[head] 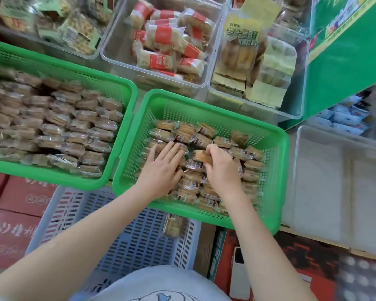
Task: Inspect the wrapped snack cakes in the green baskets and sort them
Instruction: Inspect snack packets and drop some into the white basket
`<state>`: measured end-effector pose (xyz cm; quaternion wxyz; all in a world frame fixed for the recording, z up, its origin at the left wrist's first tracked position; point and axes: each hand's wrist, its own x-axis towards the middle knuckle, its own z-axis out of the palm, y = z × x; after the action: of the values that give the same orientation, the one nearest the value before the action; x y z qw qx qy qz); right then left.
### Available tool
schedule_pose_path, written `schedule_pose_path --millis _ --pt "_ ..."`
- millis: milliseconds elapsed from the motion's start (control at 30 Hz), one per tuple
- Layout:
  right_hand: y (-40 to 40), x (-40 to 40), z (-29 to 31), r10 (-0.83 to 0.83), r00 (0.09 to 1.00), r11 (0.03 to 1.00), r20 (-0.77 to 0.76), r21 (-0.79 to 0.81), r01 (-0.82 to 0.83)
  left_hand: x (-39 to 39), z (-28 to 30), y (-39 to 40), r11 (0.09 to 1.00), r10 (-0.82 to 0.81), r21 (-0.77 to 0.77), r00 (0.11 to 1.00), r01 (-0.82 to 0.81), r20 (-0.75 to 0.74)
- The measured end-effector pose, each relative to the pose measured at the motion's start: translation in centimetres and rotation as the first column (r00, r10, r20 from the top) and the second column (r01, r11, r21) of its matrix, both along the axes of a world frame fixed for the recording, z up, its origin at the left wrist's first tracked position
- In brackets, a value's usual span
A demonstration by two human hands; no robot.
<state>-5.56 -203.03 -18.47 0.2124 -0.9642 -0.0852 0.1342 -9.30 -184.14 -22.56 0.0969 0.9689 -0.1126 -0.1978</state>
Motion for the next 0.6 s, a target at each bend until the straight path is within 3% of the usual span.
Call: schedule_pose_path --millis 233,333,400,600 --pt "1.0 0.5 -2.1 0.169 0.985 0.982 0.011 -0.088 -0.168 0.8 0.3 -1.2 0.985 0.142 -0.125 0.975 -0.122 0.168" --pt "0.9 0.6 -2.5 0.226 0.974 0.963 -0.004 -0.151 -0.224 1.8 -0.1 -1.6 0.994 0.05 -0.102 0.973 -0.028 0.224" --pt "0.6 0.8 -2.6 0.24 0.969 0.959 0.063 -0.173 -0.226 2.2 -0.4 -1.7 0.996 -0.029 -0.075 0.983 0.044 0.181" --pt "0.7 3.2 -1.7 0.055 0.964 0.998 0.262 -0.038 -0.046 2.0 -1.4 -1.4 0.996 -0.085 -0.016 0.989 0.088 0.12"
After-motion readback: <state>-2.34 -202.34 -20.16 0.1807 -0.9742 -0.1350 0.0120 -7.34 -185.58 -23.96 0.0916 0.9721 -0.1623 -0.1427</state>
